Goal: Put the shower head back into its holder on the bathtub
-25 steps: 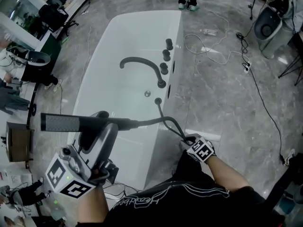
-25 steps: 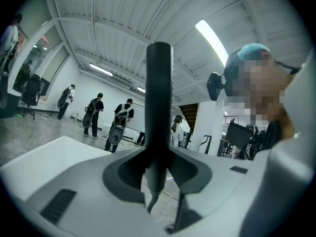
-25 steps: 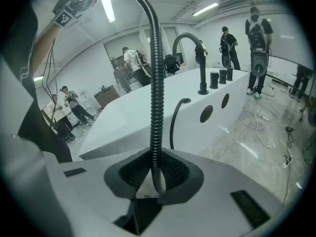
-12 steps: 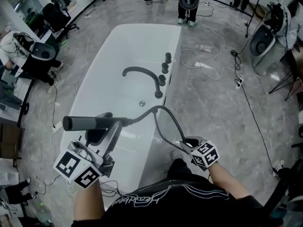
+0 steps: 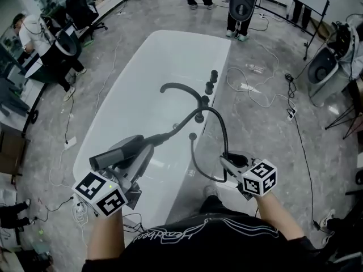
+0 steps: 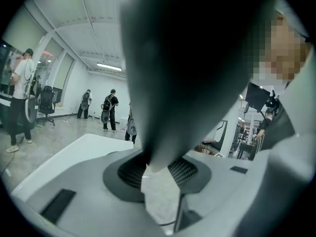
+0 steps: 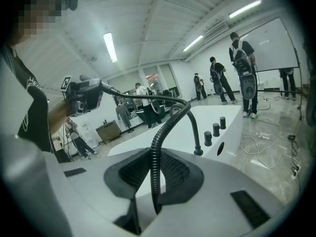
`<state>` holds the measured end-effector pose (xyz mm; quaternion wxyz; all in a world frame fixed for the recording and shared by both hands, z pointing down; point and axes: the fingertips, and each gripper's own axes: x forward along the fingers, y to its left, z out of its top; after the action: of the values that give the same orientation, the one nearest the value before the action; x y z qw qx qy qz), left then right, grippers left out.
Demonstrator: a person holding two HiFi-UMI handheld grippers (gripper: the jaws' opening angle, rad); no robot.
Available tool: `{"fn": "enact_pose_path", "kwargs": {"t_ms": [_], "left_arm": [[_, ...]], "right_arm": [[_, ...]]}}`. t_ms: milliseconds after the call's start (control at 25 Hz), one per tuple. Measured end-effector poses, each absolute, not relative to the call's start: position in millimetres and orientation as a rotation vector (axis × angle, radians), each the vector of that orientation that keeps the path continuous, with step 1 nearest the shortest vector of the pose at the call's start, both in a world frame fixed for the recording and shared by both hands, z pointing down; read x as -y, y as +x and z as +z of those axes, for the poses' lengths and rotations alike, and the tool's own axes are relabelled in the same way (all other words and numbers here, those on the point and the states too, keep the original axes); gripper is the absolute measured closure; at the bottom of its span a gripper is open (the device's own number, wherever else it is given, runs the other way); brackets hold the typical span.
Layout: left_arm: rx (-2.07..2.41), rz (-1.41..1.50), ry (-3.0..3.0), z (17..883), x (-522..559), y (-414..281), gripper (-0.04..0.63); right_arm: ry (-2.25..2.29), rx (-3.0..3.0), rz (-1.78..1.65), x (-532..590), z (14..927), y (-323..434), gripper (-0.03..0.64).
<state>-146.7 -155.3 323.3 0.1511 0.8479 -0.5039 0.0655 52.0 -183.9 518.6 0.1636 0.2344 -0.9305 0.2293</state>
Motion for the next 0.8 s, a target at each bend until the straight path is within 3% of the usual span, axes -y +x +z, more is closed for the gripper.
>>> {"fn": "enact_pose_path", "kwargs": {"t_ms": [800], "left_arm": [[1.599, 0.154, 2.353, 311.5, 162.2, -189.8, 0.463]], "right_arm": [[0.546, 3.022, 0.403, 261.4, 337.0, -11.9, 0.549]]}}
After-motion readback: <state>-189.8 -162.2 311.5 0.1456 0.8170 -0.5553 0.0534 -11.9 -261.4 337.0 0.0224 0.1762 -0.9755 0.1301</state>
